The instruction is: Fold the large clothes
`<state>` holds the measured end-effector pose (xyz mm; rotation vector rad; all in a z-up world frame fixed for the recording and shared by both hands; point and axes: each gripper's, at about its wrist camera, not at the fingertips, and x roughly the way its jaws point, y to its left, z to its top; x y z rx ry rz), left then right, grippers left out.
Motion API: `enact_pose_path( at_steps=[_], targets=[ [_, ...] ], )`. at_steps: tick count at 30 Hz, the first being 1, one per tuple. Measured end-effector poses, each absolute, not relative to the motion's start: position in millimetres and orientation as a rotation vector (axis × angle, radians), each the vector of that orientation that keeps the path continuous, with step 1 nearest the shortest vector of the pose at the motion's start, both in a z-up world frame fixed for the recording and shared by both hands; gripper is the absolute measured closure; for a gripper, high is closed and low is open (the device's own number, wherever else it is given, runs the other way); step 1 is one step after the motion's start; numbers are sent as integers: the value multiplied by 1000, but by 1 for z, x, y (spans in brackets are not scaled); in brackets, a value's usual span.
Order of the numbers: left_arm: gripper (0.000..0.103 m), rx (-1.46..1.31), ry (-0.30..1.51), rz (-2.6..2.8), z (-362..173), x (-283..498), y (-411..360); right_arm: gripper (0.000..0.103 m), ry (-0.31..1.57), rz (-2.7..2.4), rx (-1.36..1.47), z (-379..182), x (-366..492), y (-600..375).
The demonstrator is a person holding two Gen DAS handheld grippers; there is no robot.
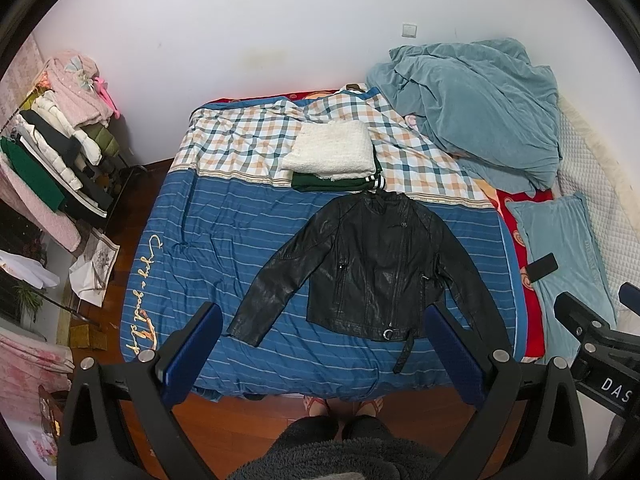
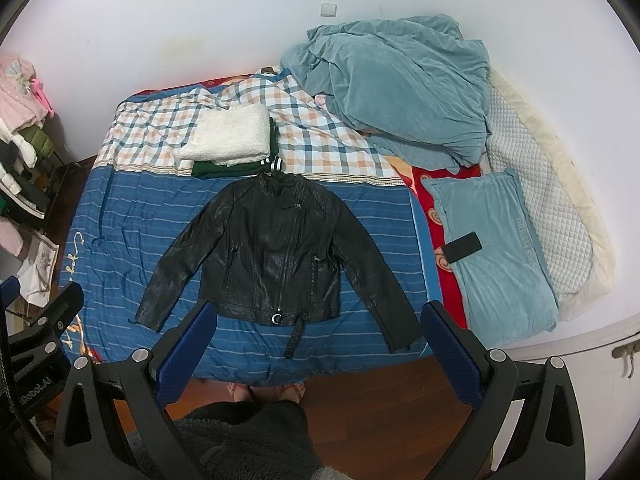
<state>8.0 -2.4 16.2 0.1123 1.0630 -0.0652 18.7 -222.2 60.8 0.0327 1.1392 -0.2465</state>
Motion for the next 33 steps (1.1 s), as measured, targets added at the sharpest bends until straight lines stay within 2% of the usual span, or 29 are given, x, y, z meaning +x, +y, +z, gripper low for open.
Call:
enact_pose_path(
  at_steps=[33],
  targets=[
    [0,102,1059,-72,24,15,-4,0,1134,-248,47,70,24,-219]
  ],
)
